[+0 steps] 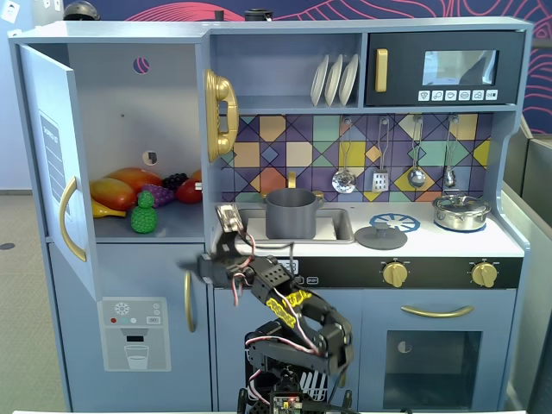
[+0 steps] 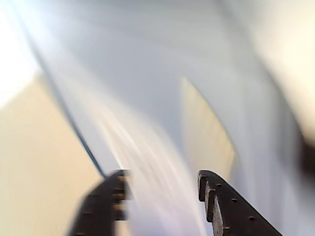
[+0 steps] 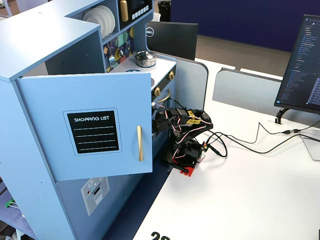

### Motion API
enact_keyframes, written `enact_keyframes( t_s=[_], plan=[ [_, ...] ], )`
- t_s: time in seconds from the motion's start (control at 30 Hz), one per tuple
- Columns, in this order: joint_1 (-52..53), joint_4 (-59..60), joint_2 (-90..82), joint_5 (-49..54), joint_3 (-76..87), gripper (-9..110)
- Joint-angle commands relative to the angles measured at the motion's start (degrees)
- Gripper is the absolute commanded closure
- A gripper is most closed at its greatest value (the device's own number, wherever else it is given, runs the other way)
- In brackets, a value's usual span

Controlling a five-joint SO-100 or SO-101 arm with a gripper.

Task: Pick up the green pineapple from the left cabinet and place it in the gray recipient

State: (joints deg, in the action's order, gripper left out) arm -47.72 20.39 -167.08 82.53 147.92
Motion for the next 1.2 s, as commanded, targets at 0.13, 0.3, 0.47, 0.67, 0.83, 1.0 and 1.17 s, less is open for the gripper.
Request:
enact_keyframes(
  t_s=[0.13,0.3,0.47,0.67,0.83,1.0,1.17],
  plan=[
    [-3.69,-19.95,3.34,5.63,-5.36,72],
    [-2.64,-23.2,8.88,9.14,-7.65,66],
    [-3.16,-31.99,17.31,8.61,-9.93,62],
    [-2.46,-40.61,27.16,8.44,-11.34,62],
    [-0.97,-44.12,34.1,7.65,-13.89,61],
    [0.79,-46.67,39.37,6.59,-16.44,61],
    [2.37,-46.93,43.24,5.63,-19.6,61]
  ],
)
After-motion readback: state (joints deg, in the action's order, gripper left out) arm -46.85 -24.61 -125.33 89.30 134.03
